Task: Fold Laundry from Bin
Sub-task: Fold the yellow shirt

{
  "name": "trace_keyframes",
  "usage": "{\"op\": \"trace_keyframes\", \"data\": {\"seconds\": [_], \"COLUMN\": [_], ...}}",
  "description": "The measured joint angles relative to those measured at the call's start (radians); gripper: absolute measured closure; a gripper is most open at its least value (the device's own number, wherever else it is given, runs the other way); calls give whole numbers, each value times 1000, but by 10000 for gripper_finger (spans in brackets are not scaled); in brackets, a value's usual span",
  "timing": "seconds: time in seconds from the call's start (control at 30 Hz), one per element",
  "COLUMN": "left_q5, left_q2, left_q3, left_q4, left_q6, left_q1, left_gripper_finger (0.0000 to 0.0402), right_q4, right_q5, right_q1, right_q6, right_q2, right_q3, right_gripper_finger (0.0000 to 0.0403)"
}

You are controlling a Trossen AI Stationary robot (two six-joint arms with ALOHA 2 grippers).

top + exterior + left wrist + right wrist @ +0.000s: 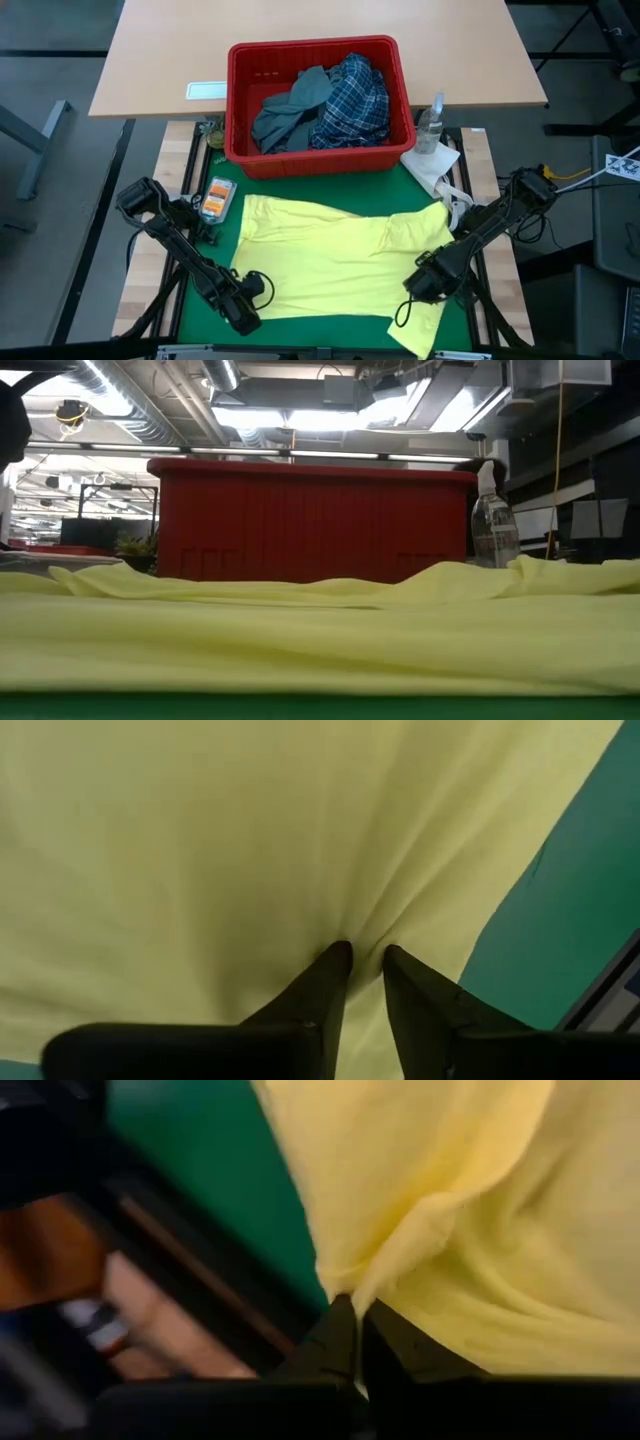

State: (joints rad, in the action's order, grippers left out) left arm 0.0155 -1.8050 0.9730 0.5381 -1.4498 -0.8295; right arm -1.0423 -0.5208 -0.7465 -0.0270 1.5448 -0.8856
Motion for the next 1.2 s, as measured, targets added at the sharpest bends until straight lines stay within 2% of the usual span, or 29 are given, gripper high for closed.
{"op": "trace_keyframes", "data": {"seconds": [0.23,0.5,0.67,0.97,1.1,1.2], "left_q5": [19,76,89,26,23,21], "left_q2": [0,0,13,122,136,138], "left_q3": [0,0,-4,-11,-11,-10], "left_q4": [2,0,-9,-18,-22,-26], "left_q6": [0,0,-6,0,0,-14], "left_q1": [-1,-2,-2,-10,-22,-29], "left_gripper_finger": [358,364,364,364,364,364], "right_q4": [-10,-11,-11,-21,-78,-143], "right_q5": [-105,-120,-120,-74,-81,-135], "right_q1": [0,0,0,0,0,0], "right_q6": [-102,-128,-172,-237,-238,-237], "right_q2": [0,0,0,0,0,0], "right_q3": [0,0,-1,-1,-1,-1], "right_gripper_finger": [388,388,353,251,237,238]}}
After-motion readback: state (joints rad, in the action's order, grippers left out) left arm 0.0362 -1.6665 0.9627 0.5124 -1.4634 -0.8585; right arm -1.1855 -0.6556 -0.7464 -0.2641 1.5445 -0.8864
